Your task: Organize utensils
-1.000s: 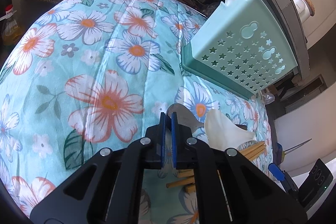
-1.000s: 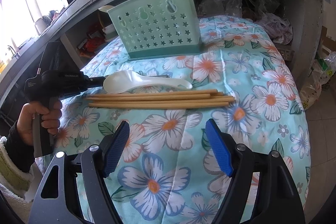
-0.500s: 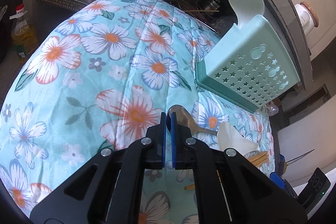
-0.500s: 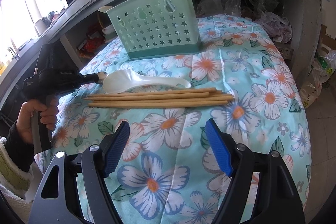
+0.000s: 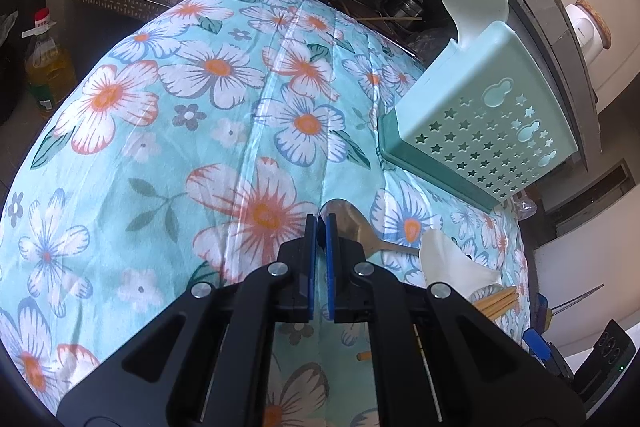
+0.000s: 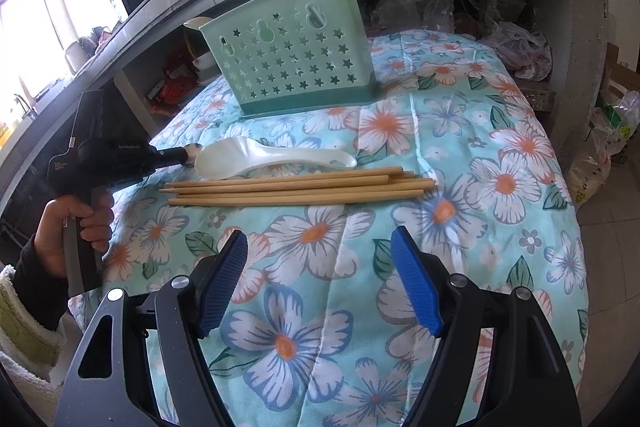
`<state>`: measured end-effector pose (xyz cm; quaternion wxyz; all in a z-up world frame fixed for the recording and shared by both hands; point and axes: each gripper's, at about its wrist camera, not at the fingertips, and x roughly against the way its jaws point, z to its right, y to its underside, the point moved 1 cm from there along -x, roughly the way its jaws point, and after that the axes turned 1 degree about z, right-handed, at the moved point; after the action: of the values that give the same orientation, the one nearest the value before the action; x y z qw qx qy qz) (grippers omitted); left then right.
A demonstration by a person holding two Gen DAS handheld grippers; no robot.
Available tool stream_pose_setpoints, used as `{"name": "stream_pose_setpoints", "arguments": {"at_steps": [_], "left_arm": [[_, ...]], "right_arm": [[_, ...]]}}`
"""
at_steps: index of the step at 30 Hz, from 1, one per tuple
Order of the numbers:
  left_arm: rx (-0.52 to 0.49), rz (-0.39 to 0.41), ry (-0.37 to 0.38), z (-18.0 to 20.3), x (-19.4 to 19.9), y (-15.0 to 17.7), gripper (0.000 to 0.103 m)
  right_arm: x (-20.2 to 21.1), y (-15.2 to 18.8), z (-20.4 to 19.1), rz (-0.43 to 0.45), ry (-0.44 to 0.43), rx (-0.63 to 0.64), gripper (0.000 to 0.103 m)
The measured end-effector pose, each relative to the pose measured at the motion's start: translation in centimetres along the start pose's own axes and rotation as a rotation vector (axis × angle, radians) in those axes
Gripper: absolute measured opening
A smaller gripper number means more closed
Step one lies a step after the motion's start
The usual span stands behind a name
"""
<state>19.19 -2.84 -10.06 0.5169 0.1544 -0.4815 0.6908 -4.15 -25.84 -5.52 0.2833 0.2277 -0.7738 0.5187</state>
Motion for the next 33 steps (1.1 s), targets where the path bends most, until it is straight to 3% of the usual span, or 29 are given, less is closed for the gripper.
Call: {"name": "stream_pose_setpoints", "arguments": {"at_steps": [33], "left_arm": [[-0.037,0.013,-0.056,1.1,0.3,0.0,0.004]], "right_arm": [[2.3,0.3,1.1,0.064,-0.015,-0.036,0.071]]}}
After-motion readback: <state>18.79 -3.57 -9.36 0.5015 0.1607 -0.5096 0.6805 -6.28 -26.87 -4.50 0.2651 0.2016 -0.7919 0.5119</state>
